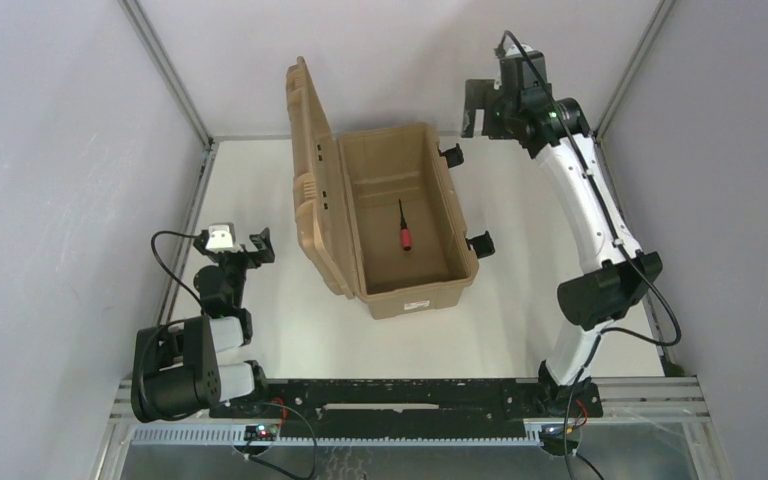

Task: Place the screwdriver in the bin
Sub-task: Reset both arms

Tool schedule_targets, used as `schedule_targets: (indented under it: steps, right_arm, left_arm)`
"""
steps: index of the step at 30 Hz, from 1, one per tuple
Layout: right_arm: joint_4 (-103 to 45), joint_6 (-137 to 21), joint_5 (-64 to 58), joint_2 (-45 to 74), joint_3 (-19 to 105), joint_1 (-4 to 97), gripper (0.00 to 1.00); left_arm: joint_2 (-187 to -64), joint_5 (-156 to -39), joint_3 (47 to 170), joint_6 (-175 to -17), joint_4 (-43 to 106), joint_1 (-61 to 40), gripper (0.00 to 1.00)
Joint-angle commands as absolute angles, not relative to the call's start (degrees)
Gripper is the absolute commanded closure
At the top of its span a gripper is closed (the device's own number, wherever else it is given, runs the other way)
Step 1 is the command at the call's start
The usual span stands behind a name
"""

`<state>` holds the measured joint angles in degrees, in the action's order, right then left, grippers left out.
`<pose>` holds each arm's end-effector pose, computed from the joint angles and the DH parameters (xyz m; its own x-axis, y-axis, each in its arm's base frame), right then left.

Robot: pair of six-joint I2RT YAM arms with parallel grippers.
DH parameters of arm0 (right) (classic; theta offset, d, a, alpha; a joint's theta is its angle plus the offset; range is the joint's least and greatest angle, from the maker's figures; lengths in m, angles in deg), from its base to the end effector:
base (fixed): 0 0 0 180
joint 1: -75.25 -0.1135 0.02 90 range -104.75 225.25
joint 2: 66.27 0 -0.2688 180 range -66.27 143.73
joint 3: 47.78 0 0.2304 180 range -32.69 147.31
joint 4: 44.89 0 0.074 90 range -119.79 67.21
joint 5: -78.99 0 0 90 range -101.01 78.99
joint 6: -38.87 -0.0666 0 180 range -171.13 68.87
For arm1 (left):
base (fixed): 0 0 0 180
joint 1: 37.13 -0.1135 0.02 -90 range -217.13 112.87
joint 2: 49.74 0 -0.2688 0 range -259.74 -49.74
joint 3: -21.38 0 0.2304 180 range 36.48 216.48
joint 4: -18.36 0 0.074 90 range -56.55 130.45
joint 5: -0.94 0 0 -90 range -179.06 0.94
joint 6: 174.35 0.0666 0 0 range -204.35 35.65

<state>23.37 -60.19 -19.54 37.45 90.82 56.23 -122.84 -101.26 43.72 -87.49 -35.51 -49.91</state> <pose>0.3715 0.1176 0.4294 -0.5460 -0.0235 -0.8375 -0.1207 0.9914 0.0509 0.2240 0.0364 0.1998 0.0534 -0.0428 -0.9977 -0.0075 0.9990 -0.0432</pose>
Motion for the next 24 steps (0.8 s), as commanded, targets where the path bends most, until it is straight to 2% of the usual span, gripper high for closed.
schedule_targets:
  steps: [1, 11, 24]
  right_arm:
    - [19.0, -58.1, -20.9, 32.5, 84.8, 59.2, 0.00]
    - [10.3, -58.6, -20.5, 24.6, 67.3, 64.7, 0.00]
    - [1.1, -59.6, -20.0, 18.8, 49.4, 66.9, 0.00]
  left_arm:
    - [-122.6, -101.4, 42.9, -88.1, -37.7, -50.0, 0.00]
    - [-122.7, -101.5, 42.8, -88.1, -37.7, -50.0, 0.00]
    - [-122.7, -101.5, 42.9, -88.1, -37.7, -50.0, 0.00]
